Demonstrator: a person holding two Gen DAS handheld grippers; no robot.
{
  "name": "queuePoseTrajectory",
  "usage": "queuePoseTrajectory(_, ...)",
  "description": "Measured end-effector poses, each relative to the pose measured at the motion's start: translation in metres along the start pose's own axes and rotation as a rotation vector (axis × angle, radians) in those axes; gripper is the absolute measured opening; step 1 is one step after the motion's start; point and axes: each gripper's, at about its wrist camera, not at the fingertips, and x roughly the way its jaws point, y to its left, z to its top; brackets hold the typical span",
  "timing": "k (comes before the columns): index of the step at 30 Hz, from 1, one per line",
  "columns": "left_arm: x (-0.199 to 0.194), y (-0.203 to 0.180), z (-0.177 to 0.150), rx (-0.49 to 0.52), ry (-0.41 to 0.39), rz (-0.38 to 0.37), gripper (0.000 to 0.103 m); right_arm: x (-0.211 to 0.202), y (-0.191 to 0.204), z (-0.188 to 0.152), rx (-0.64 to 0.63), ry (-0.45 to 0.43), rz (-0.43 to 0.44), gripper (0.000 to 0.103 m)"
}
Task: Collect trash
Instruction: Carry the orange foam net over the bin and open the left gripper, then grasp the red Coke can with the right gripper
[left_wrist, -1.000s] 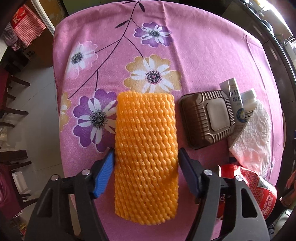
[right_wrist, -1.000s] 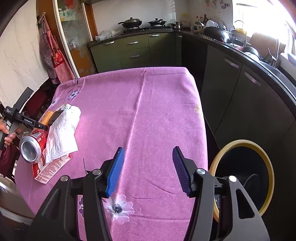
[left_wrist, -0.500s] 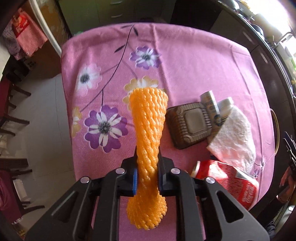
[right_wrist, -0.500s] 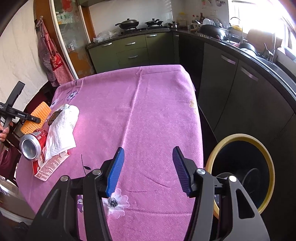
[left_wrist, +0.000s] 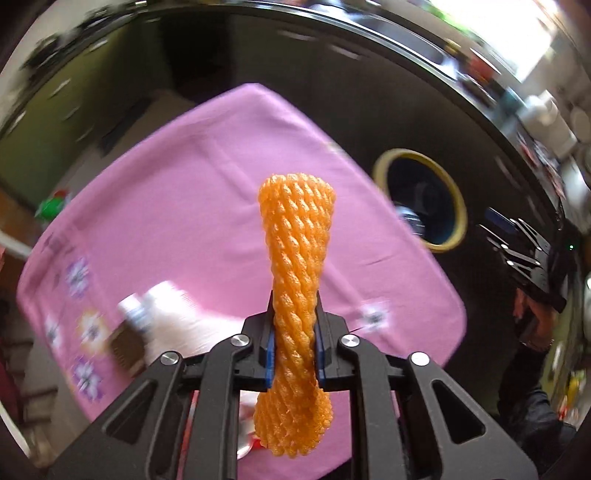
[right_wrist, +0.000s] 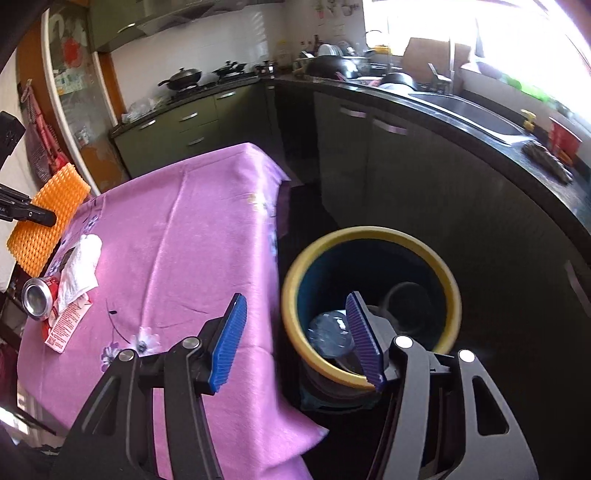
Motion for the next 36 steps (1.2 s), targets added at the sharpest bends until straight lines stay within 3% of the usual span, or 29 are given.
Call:
queuePoseTrajectory(6, 0.076, -0.139, 0.080, 0.238, 0.062, -0.104, 0.016, -0.034, -0.069, -0.033, 0.133, -0.022, -0.079, 0.057)
queuePoseTrajectory(13, 0.177, -0.223, 0.148, 0.323, 0.132, -0.022, 0.021, -0.050, -0.113, -0.069, 0.217, -0.005, -0.100, 0.057)
queuePoseTrajectory(14, 0.189, -0.226, 0.154, 0.323, 0.128, 0.004, 0.025, -0.052, -0.117, -0.073, 0.227, -0.003, -0.102, 0.057)
queuePoseTrajectory(16, 0.214, -0.233, 0.168, 0.329, 0.124, 0.064, 0.044, -0.054, -0.125, -0.079, 0.243, 0.003, -0.104, 0.058)
queuePoseTrajectory(17, 0.222, -0.234, 0.172, 0.336, 0.125, 0.084, 0.060, -0.054, -0.128, -0.082, 0.249, 0.007, -0.104, 0.059)
queuePoseTrajectory(18, 0.229, -0.234, 0.175, 0.339, 0.113, 0.123, 0.067, -0.053, -0.128, -0.084, 0.253, 0.011, -0.104, 0.060)
queuePoseTrajectory(20, 0.234, -0.233, 0.174, 0.347, 0.118, 0.128, 0.068, -0.053, -0.132, -0.088, 0.262, 0.017, -0.104, 0.060)
queuePoseTrajectory(24, 0.207, -0.225, 0.165, 0.330, 0.103, 0.061, 0.068, -0.052, -0.134, -0.090, 0.272, 0.019, -0.101, 0.060)
queuePoseTrajectory(31, 0.093, -0.193, 0.101, 0.277, -0.024, -0.125, 0.075, -0.044, -0.117, -0.082, 0.237, 0.022, -0.068, 0.060)
queuePoseTrajectory(36, 0.023, -0.153, 0.030, 0.235, -0.155, -0.134, 0.076, -0.042, -0.092, -0.072, 0.178, 0.028, -0.066, 0.064)
